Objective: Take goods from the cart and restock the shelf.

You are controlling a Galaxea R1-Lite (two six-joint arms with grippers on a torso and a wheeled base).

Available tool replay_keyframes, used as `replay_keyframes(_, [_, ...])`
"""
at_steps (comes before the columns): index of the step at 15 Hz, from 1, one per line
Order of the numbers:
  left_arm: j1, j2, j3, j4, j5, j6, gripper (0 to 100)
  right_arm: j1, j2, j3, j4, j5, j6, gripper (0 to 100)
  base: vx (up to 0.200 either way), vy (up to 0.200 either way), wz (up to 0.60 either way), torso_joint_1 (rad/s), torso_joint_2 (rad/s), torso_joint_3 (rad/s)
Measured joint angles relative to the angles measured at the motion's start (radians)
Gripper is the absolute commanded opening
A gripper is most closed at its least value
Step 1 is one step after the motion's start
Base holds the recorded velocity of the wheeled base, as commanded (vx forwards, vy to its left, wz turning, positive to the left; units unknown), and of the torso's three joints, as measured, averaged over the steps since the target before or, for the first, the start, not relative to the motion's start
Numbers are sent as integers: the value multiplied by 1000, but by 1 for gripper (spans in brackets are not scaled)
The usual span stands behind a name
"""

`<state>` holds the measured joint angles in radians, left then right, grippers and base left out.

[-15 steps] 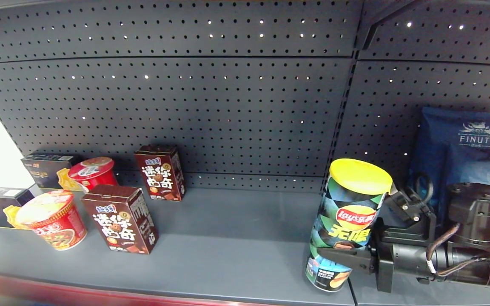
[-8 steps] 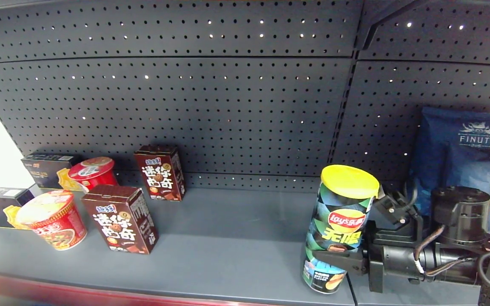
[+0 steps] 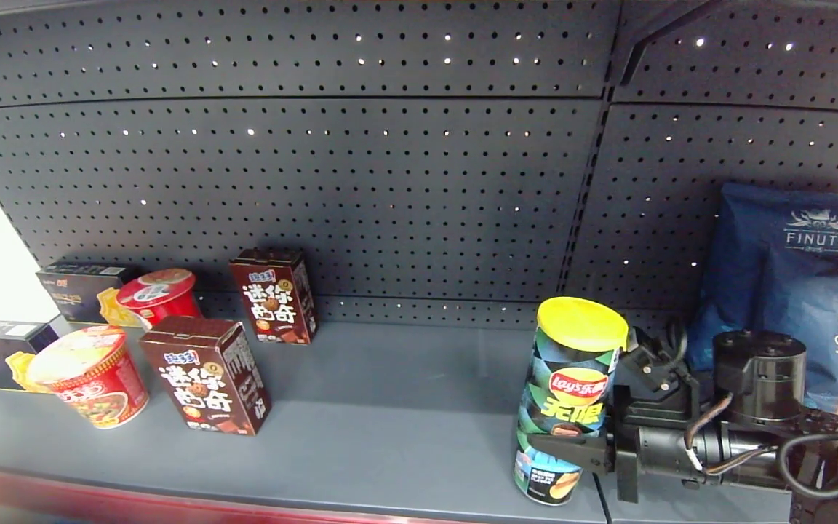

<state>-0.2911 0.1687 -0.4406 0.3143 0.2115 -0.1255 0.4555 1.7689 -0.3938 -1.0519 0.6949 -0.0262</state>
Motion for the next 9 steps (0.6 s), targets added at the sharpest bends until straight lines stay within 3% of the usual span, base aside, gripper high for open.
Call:
replay_keyframes(5, [0,-9,9,0,0,0,0,-14,20,-1,-1,3,-2,0,0,0,0,0,0,0])
replay_keyframes(6, [0,-10,9,0,0,0,0,-14,23,-1,-4,4,-3,100,0,0,0,0,0,0])
replay_keyframes(9, [0,-12,10,0,0,0,0,-15,30,-1,-27,1,-3,100,0,0,0,0,0,0])
